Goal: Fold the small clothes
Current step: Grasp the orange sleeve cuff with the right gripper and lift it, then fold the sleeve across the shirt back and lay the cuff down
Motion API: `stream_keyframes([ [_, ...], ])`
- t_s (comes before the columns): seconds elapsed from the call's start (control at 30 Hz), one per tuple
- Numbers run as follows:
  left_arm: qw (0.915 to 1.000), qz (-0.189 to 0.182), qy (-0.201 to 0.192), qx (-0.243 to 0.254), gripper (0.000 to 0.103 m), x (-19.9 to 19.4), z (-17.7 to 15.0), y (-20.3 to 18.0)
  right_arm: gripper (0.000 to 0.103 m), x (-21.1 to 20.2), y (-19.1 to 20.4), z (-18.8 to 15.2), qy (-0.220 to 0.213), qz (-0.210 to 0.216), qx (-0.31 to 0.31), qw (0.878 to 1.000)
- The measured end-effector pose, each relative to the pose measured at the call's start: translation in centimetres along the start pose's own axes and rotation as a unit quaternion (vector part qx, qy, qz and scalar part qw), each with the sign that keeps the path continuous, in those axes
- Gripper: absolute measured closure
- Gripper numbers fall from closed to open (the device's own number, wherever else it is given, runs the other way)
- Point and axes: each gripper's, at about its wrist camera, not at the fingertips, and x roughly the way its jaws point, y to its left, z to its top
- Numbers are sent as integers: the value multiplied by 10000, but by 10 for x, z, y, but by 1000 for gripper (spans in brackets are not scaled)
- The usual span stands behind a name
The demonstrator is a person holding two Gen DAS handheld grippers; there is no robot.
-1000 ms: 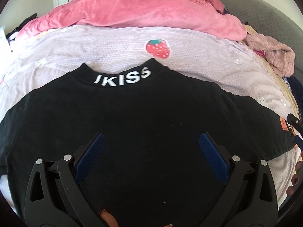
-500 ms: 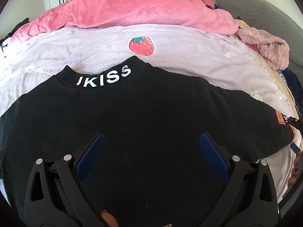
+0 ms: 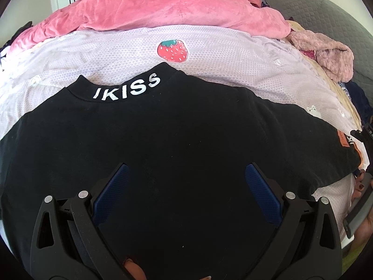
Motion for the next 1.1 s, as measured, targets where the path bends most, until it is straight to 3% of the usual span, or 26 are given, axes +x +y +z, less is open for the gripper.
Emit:
stream_keyframes([
  [0.03,10000,3,-4,-7,9,-1,-1,1,38,-2,0,1,-41,30,-12,10000],
  [0.07,10000,13,-13,-12,9,-1,-1,2,44,-5,2,2,-88,78,-55,9999],
  [0.13,10000,8,-33,-73,9,-3,-2,5,76,-6,3,3,-80,294,-79,9995],
  [0.2,9999,-17,-36,-142,9,-5,-3,8,90,-9,7,2,-29,615,-88,9981],
  [0.47,9991,30,-93,-421,9,-14,-6,25,91,-34,71,-25,44,1698,-1096,9794],
  [0.57,9984,110,-119,-541,9,-19,-8,36,91,-48,99,-45,186,2258,-1560,9614],
  [0.83,9934,166,-205,-1113,9,-32,-13,77,91,-85,162,-106,209,3217,-3090,8948],
  [1.1,9869,239,-299,-1567,9,-45,-16,113,89,-101,195,-170,577,3567,-3910,8465],
])
